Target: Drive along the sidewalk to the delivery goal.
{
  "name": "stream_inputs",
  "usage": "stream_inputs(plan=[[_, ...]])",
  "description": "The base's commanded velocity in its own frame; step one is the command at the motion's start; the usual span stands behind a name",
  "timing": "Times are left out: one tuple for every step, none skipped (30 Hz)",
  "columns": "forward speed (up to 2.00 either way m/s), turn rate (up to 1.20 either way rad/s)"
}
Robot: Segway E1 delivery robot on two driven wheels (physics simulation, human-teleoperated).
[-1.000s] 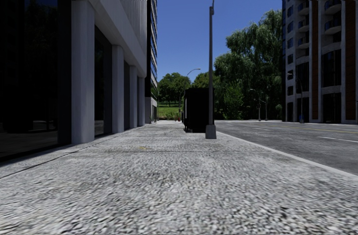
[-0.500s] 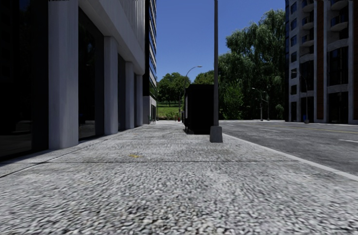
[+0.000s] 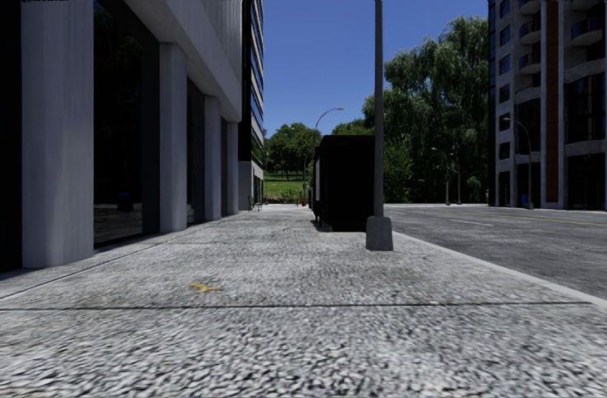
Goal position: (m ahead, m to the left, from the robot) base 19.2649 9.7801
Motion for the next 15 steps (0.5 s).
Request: stream_inputs(plan=[[2.0,0.24],[2.0,0.27],[2.0,0.27],[2.0,0.28],[2.0,0.28],[2.0,0.29],[2.0,0.29],[2.0,0.29],[2.0,0.29],[2.0,0.29],[2.0,0.29],[2.0,0.29],[2.0,0.29],[2.0,0.29],[2.0,0.29]])
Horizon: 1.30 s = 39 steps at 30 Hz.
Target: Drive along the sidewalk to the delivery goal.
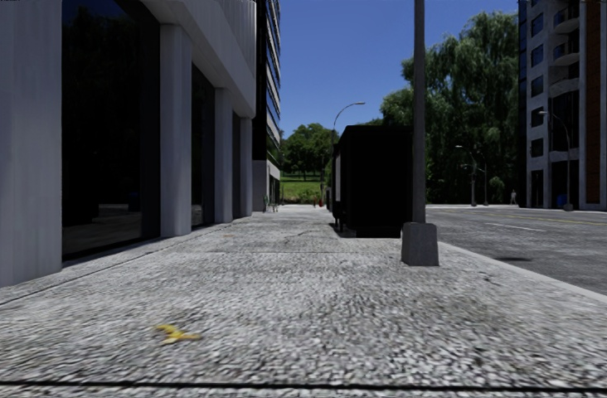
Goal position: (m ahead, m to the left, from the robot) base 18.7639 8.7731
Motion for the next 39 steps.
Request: stream_inputs(plan=[[2.0,0.29],[2.0,0.29],[2.0,0.29],[2.0,0.29],[2.0,0.18],[2.0,0.18],[2.0,0.04],[2.0,0.0],[2.0,0.0],[2.0,0.0],[2.0,0.0],[2.0,0.0],[2.0,0.0],[2.0,0.0],[2.0,0.0],[2.0,0.0],[2.0,0.0],[2.0,0.0],[2.0,0.0],[2.0,0.0],[2.0,0.0],[2.0,0.0],[2.0,0.0],[2.0,0.0],[2.0,0.0],[2.0,0.0],[2.0,0.0],[2.0,0.0],[2.0,0.0],[2.0,0.0],[2.0,0.0],[2.0,0.0],[2.0,0.0],[2.0,0.0],[2.0,0.0],[2.0,0.0],[2.0,0.0],[2.0,0.0],[2.0,0.0]])
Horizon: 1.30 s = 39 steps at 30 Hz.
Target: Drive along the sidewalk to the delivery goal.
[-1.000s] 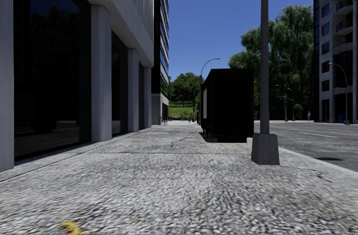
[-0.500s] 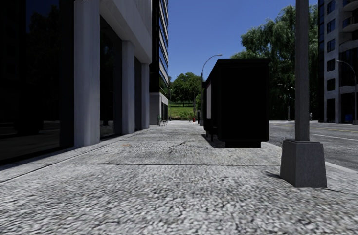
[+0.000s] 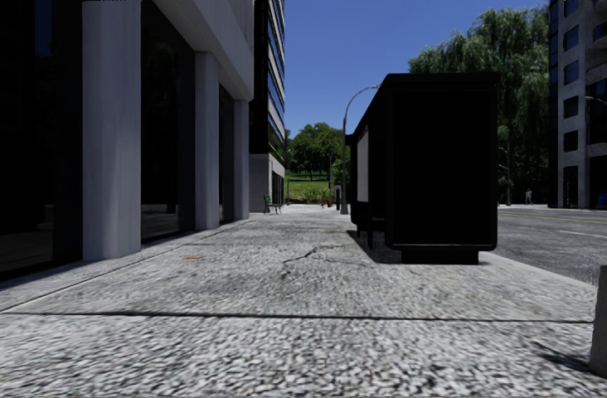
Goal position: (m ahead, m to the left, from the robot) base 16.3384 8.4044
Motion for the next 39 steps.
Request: stream_inputs(plan=[[2.0,0.0],[2.0,0.0],[2.0,0.0],[2.0,0.0],[2.0,0.0],[2.0,0.0],[2.0,0.0],[2.0,0.0],[2.0,0.0],[2.0,0.0],[2.0,0.0],[2.0,0.0],[2.0,0.0],[2.0,0.0],[2.0,0.0],[2.0,0.0],[2.0,0.0],[2.0,0.0],[2.0,0.0],[2.0,0.0],[2.0,0.0],[2.0,0.0],[2.0,0.0],[2.0,0.0],[2.0,0.0],[2.0,0.0],[2.0,0.0],[2.0,0.0],[2.0,0.0],[2.0,0.0],[2.0,0.0],[2.0,0.0],[2.0,0.0],[2.0,0.0],[2.0,0.0],[2.0,0.0],[2.0,0.0],[2.0,0.0],[2.0,0.0]])
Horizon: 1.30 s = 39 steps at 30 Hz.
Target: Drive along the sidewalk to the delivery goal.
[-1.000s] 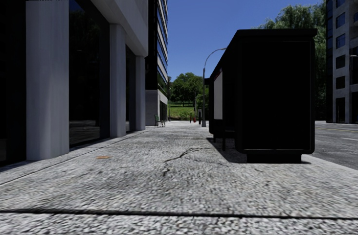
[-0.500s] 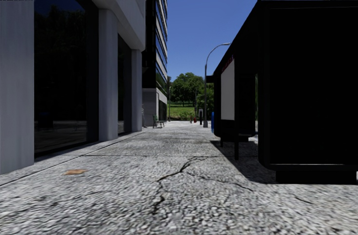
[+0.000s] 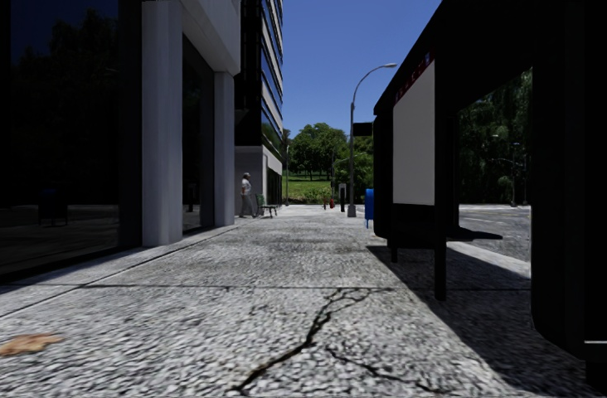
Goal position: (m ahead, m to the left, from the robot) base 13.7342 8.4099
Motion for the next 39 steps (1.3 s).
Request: stream_inputs(plan=[[2.0,0.0],[2.0,0.0],[2.0,0.0],[2.0,0.0],[2.0,0.0],[2.0,0.0],[2.0,0.0],[2.0,0.0],[2.0,0.0],[2.0,0.0],[2.0,0.0],[2.0,0.0],[2.0,0.0],[2.0,0.0],[2.0,0.0],[2.0,0.0],[2.0,0.0],[2.0,0.0],[2.0,0.0],[2.0,0.0],[2.0,0.0],[2.0,0.0],[2.0,0.0],[2.0,0.0],[2.0,0.0],[2.0,0.0],[2.0,0.0],[2.0,0.0],[2.0,0.0],[2.0,0.0],[2.0,0.0],[2.0,0.0],[2.0,0.0],[2.0,0.0],[2.0,0.0],[2.0,0.0],[2.0,0.0],[2.0,0.0],[2.0,0.0]])
